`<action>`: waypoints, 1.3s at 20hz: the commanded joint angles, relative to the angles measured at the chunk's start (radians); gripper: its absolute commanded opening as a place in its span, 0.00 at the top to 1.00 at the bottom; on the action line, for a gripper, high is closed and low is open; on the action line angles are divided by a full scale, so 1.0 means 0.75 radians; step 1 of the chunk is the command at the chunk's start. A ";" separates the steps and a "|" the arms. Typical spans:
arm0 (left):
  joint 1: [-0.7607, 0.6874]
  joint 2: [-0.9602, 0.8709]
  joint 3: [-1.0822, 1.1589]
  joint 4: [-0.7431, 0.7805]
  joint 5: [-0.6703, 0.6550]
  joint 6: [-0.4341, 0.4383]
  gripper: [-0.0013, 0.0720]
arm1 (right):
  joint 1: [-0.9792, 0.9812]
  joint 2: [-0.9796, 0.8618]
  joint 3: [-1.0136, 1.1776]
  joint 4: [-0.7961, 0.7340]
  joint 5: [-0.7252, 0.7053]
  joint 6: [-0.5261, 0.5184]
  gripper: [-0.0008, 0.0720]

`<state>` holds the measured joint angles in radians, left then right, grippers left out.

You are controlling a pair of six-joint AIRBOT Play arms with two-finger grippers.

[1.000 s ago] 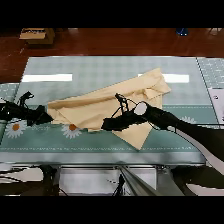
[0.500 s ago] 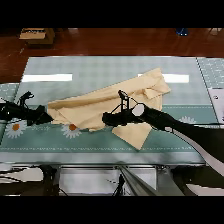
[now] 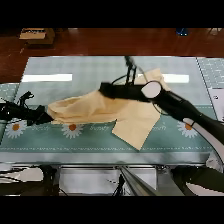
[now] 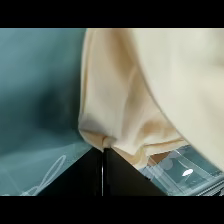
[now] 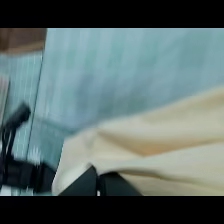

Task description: Fold the shirts.

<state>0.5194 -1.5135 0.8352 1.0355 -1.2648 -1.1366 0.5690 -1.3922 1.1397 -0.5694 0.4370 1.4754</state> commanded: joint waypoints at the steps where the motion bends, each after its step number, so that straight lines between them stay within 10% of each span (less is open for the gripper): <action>1: -0.001 0.000 0.002 0.059 0.061 0.000 0.96 | -0.195 -0.088 0.176 -0.052 -0.121 0.047 0.77; 2: -0.001 0.000 0.002 0.059 0.055 -0.001 0.96 | -0.251 -0.115 0.202 -0.053 -0.023 0.041 0.43; 3: -0.001 0.000 0.002 0.059 0.051 -0.001 0.96 | -0.317 -0.121 0.209 -0.060 0.093 -0.017 0.32; 6: -0.001 0.000 0.002 0.059 0.046 0.001 0.96 | -0.552 -0.095 0.209 -0.247 0.579 -0.098 0.32; 11: -0.001 0.000 0.002 0.059 0.041 0.004 0.96 | -0.902 -0.049 0.169 -1.147 1.380 -0.034 0.32; 18: -0.001 0.008 0.002 0.056 0.006 0.046 0.96 | -1.249 0.125 -0.392 -0.677 1.133 -0.161 0.20; 26: -0.002 0.029 0.002 0.049 -0.002 0.048 0.96 | -0.938 0.123 -0.656 -0.322 0.574 -0.178 0.21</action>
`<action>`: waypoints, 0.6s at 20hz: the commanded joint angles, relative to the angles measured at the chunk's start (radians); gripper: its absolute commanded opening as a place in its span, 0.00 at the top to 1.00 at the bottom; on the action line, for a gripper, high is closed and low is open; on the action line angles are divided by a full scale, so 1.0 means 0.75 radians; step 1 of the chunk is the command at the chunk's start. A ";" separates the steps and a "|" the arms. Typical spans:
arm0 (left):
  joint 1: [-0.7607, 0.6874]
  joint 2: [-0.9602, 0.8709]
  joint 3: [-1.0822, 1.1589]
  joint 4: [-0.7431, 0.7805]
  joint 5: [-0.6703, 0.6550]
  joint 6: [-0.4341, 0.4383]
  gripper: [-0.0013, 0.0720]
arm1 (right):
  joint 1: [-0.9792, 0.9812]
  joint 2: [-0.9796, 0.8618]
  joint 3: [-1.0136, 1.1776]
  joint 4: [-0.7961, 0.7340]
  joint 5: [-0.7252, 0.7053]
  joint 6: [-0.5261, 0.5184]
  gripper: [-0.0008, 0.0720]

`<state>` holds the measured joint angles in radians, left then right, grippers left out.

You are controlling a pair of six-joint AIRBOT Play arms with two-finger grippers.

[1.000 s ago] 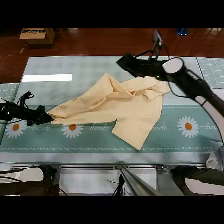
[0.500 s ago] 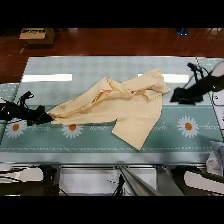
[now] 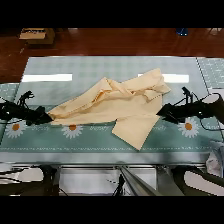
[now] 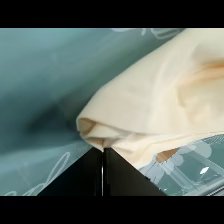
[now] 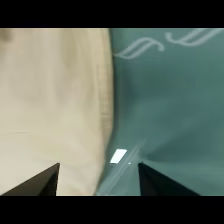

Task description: Fold the shirts.

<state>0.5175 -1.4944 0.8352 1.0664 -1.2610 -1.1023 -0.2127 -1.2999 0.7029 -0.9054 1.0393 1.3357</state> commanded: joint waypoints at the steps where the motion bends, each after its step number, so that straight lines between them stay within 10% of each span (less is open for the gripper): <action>1: 0.001 0.004 0.002 0.008 -0.006 0.003 0.96 | 0.152 -0.005 -0.073 0.160 -0.284 0.022 0.33; 5: 0.001 0.057 0.019 -0.012 -0.030 0.111 0.96 | 0.261 0.009 -0.029 0.286 -0.380 -0.003 0.95; 12: 0.027 0.610 0.421 -0.645 0.106 0.106 0.96 | 0.173 0.513 0.490 0.264 -0.261 -0.132 0.95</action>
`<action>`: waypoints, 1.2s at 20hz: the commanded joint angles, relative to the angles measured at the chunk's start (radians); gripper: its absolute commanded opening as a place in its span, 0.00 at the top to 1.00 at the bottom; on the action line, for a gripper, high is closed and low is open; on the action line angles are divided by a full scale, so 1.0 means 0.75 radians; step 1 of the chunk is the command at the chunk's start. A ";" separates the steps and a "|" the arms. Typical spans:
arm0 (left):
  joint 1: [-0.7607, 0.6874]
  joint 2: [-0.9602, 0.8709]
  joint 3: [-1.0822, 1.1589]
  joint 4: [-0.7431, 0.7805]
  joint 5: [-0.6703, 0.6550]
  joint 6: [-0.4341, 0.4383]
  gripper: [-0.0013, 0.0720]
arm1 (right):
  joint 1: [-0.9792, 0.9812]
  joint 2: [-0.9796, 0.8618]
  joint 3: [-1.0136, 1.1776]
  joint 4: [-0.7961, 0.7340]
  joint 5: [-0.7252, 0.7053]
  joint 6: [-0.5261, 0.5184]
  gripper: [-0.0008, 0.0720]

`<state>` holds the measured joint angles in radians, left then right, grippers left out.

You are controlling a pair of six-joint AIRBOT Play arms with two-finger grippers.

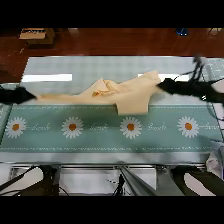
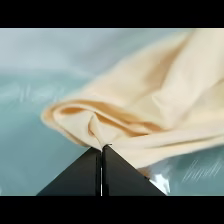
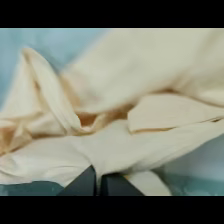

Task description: Fold the shirts.

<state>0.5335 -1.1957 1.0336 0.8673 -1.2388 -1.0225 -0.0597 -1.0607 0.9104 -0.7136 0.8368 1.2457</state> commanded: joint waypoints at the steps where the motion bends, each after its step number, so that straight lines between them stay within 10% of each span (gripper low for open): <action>1: 0.006 0.299 0.227 -0.514 0.145 -0.015 0.96 | -0.053 0.263 0.328 -0.009 0.008 0.026 0.95; 6: 0.006 0.709 0.654 -0.652 0.615 -0.014 0.96 | -0.183 0.444 0.872 -0.225 0.018 0.316 0.95; 10: 0.006 0.876 0.911 -0.326 0.689 -0.109 0.96 | -0.228 0.479 1.185 -0.372 0.119 0.420 0.95; 15: -0.006 0.954 1.035 0.142 0.202 -0.575 0.96 | -0.228 0.512 1.422 -0.617 0.534 0.503 0.95; 24: -0.097 0.865 1.025 0.170 -0.593 -0.620 0.96 | -0.228 0.376 1.502 -0.926 1.310 0.302 0.96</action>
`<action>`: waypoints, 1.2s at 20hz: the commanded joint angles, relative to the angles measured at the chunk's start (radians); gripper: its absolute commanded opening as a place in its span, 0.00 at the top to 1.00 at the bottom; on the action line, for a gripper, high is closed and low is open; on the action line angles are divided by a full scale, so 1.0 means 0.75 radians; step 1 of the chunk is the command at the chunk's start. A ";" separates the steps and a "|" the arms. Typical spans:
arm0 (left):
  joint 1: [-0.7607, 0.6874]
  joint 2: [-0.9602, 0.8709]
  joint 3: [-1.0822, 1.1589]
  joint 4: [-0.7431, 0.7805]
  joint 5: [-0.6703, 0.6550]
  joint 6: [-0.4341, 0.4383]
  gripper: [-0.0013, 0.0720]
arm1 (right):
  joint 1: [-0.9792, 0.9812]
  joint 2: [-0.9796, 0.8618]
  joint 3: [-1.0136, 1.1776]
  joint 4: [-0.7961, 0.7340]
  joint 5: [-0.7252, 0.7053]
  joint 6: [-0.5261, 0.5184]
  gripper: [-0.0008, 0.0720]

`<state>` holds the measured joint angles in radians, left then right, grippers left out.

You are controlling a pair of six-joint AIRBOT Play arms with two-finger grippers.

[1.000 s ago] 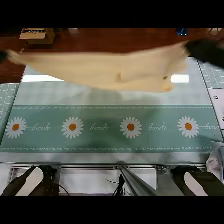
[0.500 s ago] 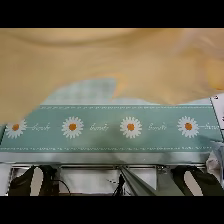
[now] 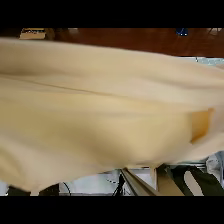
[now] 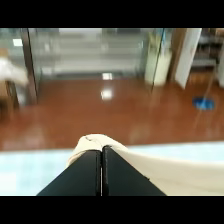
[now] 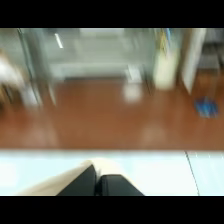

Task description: Fold the shirts.

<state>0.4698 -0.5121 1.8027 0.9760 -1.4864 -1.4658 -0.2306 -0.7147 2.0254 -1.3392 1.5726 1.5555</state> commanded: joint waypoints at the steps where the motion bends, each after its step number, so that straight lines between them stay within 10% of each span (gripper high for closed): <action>1: -0.013 -0.087 -0.024 0.025 -0.301 -0.028 0.96 | 0.004 -0.151 0.008 -0.095 0.374 -0.110 0.96; 8: -0.084 -0.398 -0.637 0.026 -0.127 -0.010 0.96 | 0.022 -0.812 -0.006 -0.005 0.255 -0.139 0.96; 24: -0.569 -1.250 -0.775 0.026 1.180 -0.001 0.96 | 0.210 -1.592 -0.006 0.003 -0.585 -0.108 0.95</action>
<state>0.0929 -1.3930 1.2228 0.9955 -0.7845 -1.4670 -0.0765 -1.8568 2.0209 -1.3407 1.2228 1.4609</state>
